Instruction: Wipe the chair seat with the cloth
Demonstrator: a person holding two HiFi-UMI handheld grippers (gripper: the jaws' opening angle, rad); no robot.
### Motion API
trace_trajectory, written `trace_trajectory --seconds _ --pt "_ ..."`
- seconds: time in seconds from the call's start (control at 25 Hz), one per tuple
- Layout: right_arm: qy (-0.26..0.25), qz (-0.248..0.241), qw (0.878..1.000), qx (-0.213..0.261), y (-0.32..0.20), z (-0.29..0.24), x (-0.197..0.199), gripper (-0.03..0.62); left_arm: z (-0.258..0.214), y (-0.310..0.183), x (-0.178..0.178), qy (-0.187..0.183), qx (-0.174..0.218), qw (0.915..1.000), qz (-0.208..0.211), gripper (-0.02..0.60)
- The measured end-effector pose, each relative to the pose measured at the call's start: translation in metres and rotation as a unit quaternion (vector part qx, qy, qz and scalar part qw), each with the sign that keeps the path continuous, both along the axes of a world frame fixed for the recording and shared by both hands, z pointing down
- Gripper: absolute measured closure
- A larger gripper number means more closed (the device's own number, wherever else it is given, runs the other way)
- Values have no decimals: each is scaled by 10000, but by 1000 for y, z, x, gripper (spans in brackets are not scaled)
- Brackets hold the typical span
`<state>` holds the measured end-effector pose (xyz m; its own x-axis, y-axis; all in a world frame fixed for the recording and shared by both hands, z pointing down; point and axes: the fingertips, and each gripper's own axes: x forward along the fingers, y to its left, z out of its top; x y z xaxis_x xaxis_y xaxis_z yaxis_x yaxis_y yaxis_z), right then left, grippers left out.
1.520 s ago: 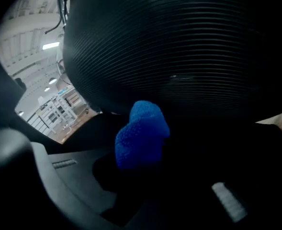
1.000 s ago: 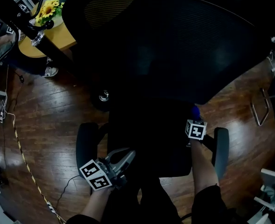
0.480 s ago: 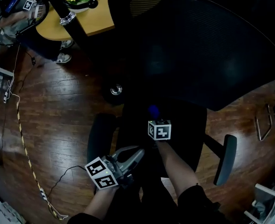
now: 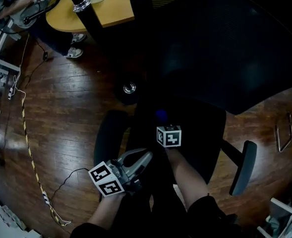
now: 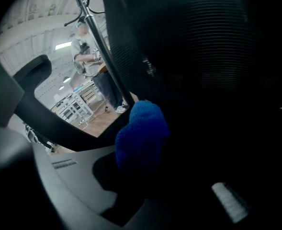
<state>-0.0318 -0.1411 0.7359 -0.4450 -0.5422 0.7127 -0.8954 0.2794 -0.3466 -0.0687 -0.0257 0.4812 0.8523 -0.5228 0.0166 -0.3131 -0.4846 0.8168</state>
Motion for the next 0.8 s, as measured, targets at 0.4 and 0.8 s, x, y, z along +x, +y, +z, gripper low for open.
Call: trace_trajectory --seconds 0.4,0.8 --pt "1245 1513 9802 -285 61 14 237 559 19 6 17 -212 -141 9994 253 591" --pt "2095 2122 9522 -668 105 0 318 559 14 14 25 -278 -117 9988 376 591"
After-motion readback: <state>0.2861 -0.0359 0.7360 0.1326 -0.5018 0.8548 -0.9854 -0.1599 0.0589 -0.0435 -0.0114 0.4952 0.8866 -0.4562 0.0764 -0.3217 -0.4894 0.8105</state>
